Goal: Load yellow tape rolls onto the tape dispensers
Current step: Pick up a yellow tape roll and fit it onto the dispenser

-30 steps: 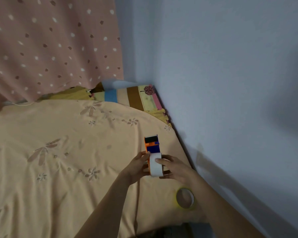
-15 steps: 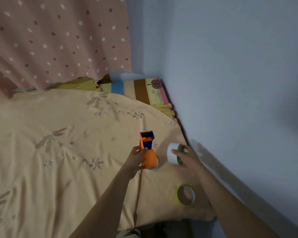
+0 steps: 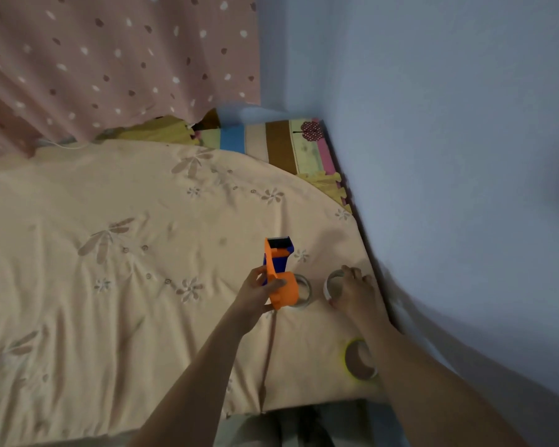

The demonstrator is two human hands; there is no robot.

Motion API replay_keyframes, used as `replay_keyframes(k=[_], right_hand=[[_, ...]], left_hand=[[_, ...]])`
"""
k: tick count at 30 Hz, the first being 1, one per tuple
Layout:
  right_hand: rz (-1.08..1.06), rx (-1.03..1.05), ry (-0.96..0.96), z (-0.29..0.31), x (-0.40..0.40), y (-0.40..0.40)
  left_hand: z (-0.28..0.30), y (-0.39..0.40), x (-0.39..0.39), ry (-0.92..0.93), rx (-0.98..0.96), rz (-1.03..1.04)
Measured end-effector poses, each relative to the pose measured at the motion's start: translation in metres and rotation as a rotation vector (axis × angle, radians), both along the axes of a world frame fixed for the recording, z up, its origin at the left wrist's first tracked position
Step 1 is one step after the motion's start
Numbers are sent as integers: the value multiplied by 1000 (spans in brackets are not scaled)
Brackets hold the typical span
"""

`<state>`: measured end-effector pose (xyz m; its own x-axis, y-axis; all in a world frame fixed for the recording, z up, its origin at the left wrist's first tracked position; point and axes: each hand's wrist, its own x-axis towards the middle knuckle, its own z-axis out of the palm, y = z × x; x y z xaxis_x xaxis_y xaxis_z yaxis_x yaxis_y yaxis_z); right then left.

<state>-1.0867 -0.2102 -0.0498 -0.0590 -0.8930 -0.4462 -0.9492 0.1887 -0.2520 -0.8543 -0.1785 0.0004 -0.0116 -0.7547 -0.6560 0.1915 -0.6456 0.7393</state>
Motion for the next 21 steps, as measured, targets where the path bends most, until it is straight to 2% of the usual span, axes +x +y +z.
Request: replay_keyframes(k=[8,12,16,21], right_hand=[[-11,109,-38,-15,5,-10],[-68,92,-80,-5,2,-7],[-96,-31,-43,8,-3,15],[-154,69,-33,12,-11,52]], left_hand=[[-10,-8,15,35,9,-5],[-10,-13,16,47,7,-30],[-9,-15,11,55,12,-63],[-11,-9,-6,86,1,-175]])
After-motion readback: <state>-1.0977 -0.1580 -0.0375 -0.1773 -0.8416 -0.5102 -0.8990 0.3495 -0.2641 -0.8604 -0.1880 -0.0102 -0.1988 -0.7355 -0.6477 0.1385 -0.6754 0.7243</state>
